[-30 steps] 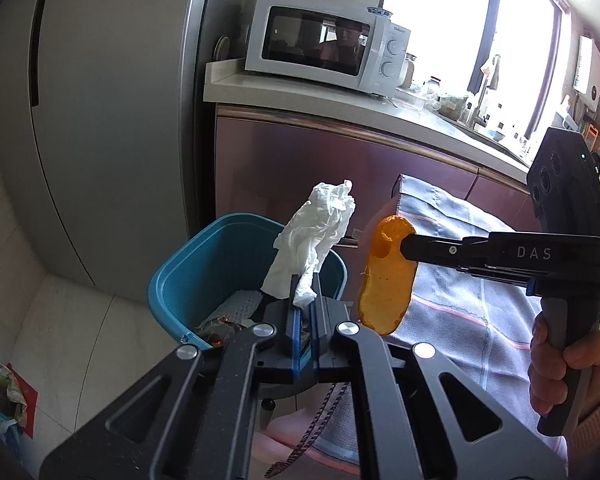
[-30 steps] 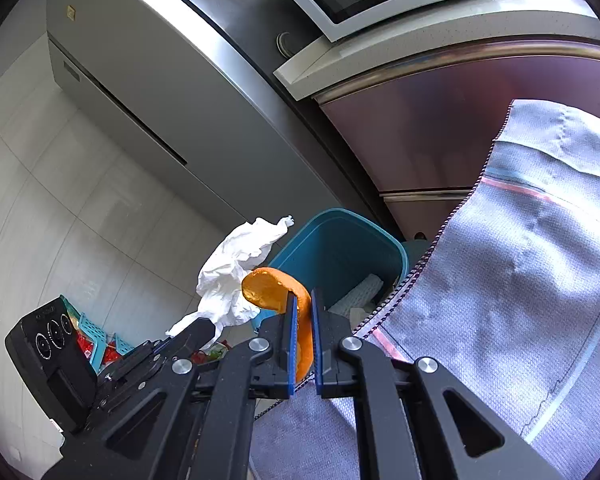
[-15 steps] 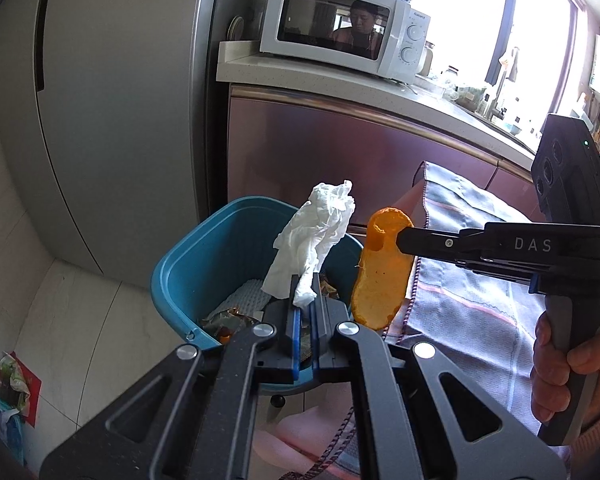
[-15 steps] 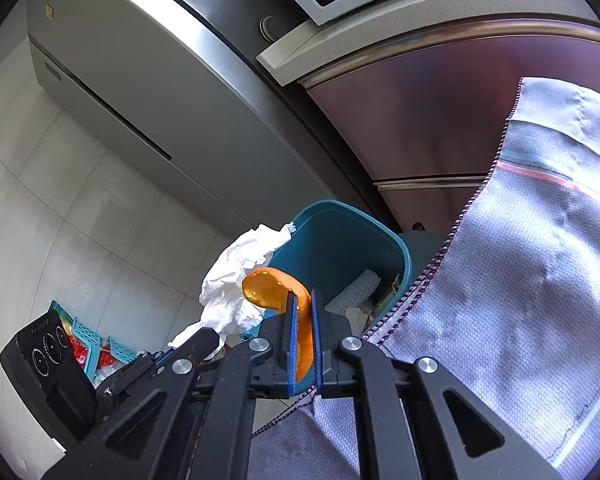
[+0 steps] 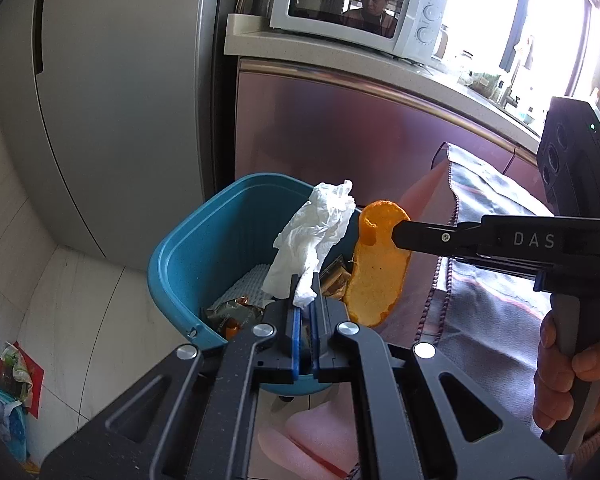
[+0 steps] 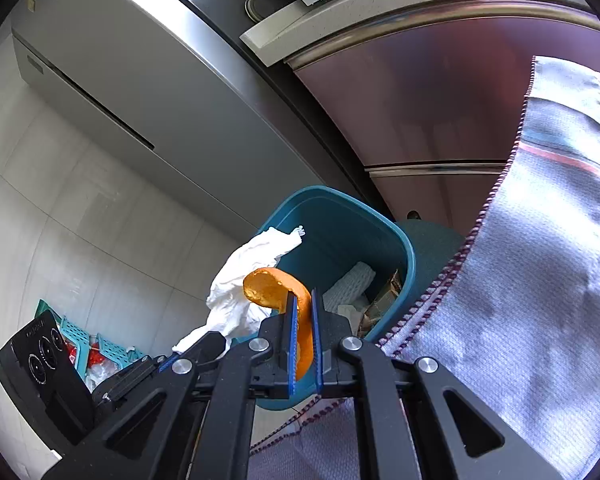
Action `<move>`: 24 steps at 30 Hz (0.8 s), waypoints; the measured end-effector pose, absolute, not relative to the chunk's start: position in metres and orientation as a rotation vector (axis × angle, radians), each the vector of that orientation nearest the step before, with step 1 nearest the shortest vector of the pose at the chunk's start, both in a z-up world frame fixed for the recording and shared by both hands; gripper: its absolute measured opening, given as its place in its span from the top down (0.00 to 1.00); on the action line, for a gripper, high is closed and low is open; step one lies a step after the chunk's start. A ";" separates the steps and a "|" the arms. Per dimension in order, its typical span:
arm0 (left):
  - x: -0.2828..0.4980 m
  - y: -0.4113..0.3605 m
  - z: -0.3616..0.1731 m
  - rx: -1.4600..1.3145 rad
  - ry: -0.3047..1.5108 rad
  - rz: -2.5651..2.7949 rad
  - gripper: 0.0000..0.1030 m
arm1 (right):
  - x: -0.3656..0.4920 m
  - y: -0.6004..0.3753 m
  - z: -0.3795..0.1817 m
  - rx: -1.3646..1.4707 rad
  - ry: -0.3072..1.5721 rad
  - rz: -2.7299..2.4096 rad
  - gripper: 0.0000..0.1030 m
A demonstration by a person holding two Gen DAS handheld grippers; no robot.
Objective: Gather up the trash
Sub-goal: 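Open both grippers to drop the tissue and peel into the teal bin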
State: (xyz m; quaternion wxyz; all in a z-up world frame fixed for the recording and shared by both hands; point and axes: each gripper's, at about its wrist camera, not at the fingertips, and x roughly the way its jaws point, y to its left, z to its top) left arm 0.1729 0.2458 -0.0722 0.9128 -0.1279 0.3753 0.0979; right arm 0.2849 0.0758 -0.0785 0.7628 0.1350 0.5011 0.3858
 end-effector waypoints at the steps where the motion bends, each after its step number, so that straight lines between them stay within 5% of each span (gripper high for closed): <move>1: 0.174 0.247 -0.074 -0.265 0.781 0.203 0.96 | 0.286 0.078 -0.080 0.294 1.094 0.838 0.94; 18: 0.189 0.248 -0.096 -0.253 0.823 0.228 0.95 | 0.287 0.094 -0.089 0.271 1.110 0.818 0.89; 24: 0.189 0.243 -0.094 -0.230 0.804 0.240 0.83 | 0.281 0.089 -0.087 0.272 1.090 0.825 0.83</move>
